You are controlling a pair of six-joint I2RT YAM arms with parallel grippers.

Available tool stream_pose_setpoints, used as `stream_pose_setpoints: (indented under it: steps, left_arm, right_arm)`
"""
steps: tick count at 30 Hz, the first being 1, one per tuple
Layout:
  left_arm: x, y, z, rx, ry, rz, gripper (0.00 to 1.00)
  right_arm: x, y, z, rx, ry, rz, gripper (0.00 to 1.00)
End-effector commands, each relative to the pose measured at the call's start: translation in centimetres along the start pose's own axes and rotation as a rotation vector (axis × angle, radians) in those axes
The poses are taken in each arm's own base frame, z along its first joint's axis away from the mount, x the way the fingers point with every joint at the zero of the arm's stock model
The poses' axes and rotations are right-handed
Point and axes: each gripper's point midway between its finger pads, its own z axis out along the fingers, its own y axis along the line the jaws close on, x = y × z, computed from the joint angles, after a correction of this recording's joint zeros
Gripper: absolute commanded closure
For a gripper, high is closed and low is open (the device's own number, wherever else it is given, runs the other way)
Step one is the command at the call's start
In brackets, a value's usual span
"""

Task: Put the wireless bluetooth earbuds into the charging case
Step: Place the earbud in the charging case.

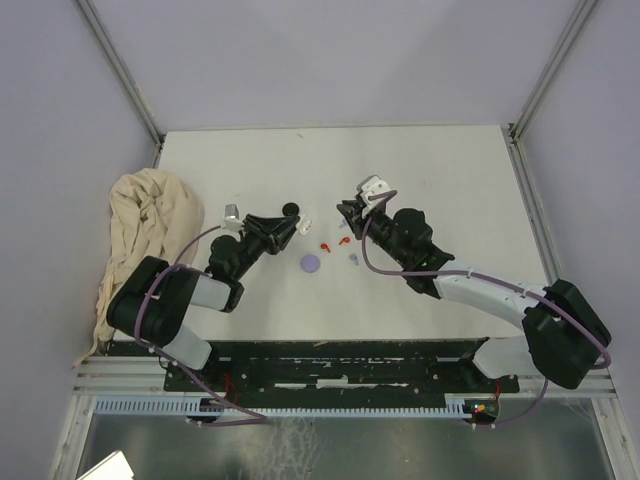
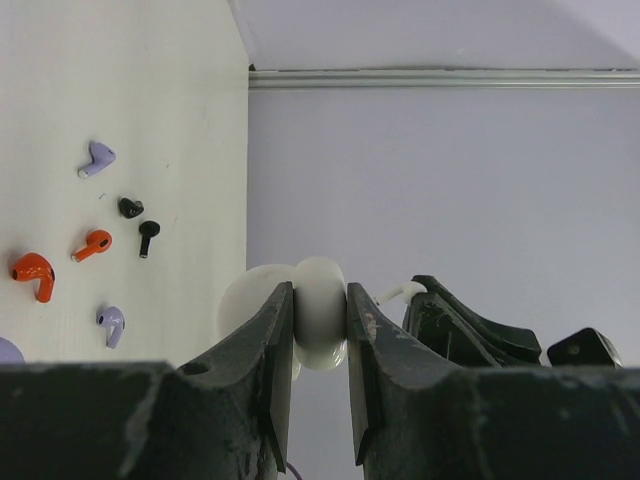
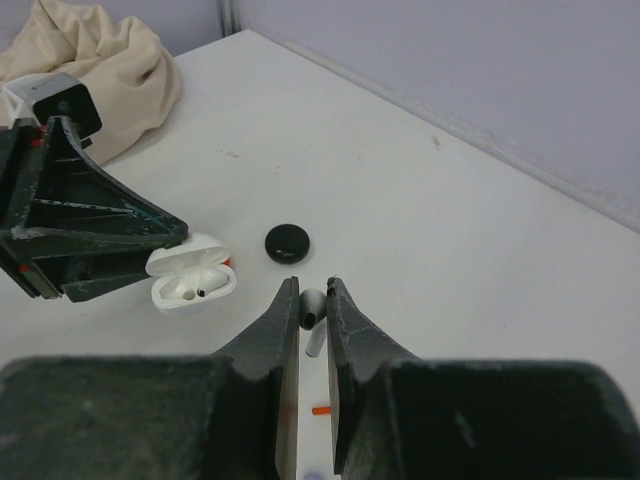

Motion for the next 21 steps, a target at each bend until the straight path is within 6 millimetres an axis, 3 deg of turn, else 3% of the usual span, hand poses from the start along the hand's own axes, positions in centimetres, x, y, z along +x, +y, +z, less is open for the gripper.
stream_pose_setpoints:
  steps: [1,21]
  left_arm:
    - [0.3,-2.4,0.7,0.091,0.026,-0.001,0.97]
    - [0.4,-2.5,0.8,0.115,0.034,-0.045,0.97]
  right_arm:
    - [-3.2,1.9,0.3,-0.079,-0.171,-0.056,0.99]
    - [-3.4,4.7,1.2,-0.142,-0.251,-0.091,0.99]
